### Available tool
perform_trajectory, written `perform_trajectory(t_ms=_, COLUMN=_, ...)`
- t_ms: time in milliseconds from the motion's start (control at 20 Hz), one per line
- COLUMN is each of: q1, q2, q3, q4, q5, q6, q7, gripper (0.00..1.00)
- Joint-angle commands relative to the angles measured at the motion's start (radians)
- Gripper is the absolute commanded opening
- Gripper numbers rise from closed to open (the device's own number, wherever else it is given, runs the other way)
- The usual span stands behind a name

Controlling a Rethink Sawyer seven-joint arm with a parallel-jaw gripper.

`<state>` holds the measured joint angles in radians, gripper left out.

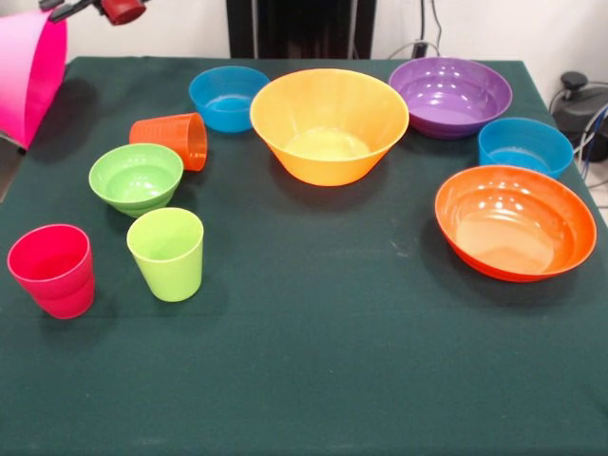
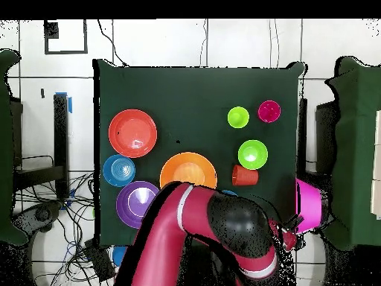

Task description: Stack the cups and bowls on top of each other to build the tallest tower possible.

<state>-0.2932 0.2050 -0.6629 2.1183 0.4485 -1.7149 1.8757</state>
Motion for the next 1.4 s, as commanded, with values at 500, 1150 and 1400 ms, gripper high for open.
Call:
perform_trajectory(t_ms=500, q1=-0.062, q2=0.197, q3=0.246, q4=-0.261, q5=0.075, q6=-0.036, q7=0.295, gripper=0.0)
perform_trajectory(t_ms=1150, q1=-0.054, q2=0.235, q3=0.298, q4=-0.282, q5=0.154, q6=-0.057, q7=0.349, gripper=0.0)
perform_trajectory(t_ms=1400, q1=-0.033, q2=0.228, q3=0.313, q4=-0.256, q5=0.196, q6=-0.066, q7=0.363, gripper=0.0)
